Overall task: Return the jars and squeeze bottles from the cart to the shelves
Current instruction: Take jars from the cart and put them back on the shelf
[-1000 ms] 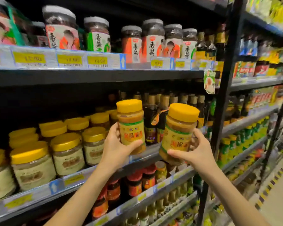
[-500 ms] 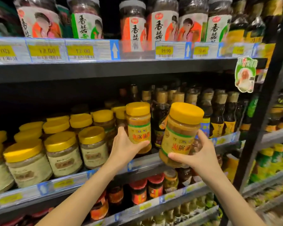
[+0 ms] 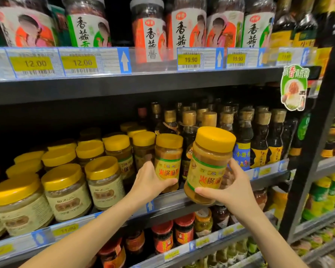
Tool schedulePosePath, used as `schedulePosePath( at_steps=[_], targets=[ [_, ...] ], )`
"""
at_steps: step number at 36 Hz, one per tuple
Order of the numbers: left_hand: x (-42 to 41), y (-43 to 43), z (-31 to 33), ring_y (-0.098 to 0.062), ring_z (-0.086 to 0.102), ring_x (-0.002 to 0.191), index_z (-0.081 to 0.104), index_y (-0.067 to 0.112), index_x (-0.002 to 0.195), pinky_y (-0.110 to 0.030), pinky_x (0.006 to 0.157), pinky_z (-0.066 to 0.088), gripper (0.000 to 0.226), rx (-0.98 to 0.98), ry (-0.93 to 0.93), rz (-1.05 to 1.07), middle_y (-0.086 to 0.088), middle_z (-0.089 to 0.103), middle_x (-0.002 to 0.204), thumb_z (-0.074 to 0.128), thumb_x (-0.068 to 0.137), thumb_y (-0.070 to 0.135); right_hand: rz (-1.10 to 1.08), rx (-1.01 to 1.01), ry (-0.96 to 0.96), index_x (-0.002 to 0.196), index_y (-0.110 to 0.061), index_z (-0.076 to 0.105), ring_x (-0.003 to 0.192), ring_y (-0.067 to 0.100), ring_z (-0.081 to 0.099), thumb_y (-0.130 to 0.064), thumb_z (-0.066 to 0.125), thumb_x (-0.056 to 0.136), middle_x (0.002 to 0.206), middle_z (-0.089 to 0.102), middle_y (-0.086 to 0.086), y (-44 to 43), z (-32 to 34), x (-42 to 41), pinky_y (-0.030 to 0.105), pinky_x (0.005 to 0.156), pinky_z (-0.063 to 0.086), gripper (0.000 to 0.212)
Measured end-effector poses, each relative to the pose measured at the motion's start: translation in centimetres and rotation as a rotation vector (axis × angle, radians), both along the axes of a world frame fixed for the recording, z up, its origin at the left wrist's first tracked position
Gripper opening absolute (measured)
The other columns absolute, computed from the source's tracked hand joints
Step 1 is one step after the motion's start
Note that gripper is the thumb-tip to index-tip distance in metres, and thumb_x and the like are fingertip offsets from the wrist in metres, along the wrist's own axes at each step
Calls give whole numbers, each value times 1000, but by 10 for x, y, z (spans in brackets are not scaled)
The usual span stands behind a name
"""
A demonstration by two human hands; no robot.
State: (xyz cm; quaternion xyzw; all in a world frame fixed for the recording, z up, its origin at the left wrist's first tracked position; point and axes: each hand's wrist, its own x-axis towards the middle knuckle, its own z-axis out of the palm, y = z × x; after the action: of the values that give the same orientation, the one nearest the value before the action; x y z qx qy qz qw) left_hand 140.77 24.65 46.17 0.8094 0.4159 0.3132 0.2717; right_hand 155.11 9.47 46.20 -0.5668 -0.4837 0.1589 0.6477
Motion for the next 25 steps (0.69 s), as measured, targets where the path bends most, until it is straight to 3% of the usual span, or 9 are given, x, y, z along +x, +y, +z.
schedulePosePath(
  at_steps=[6, 11, 15, 19, 25],
  targets=[
    [0, 8, -7, -9, 59, 87, 48, 11, 100, -13, 61, 45, 55, -34, 17, -36, 2, 59, 95, 82, 66, 36, 14, -9, -5, 108, -23, 51, 92, -5, 64, -12, 87, 45, 105, 65, -9, 4, 0, 0, 11, 72, 52, 74],
    [2, 16, -7, -9, 64, 91, 58, 14, 108, -34, 80, 57, 62, -73, 37, -106, 2, 68, 100, 81, 60, 48, 5, -6, 6, 111, -23, 51, 94, -4, 63, -21, 87, 43, 106, 65, -8, 8, 0, -1, 12, 74, 53, 78],
    [6, 16, -8, -9, 63, 93, 58, 10, 108, -23, 77, 54, 48, -56, 18, -154, 0, 67, 101, 80, 70, 31, -4, -6, 20, 114, -23, 50, 97, -3, 63, -24, 87, 42, 109, 64, -9, 11, 0, -3, 14, 77, 53, 81],
    [7, 14, -7, -6, 64, 96, 63, 13, 109, -32, 86, 55, 46, -34, 25, -217, 1, 70, 104, 80, 70, 31, -3, 1, 24, 113, -23, 49, 94, -7, 62, -17, 87, 44, 107, 64, -10, 12, 1, -5, 8, 72, 51, 79],
    [7, 21, -14, -6, 65, 92, 63, 16, 105, -34, 83, 57, 49, -25, 59, -220, 4, 69, 99, 81, 66, 40, -9, 11, 34, 113, -21, 50, 94, -5, 63, -18, 86, 43, 107, 64, -9, 13, 0, -8, 10, 72, 51, 79]
  ],
)
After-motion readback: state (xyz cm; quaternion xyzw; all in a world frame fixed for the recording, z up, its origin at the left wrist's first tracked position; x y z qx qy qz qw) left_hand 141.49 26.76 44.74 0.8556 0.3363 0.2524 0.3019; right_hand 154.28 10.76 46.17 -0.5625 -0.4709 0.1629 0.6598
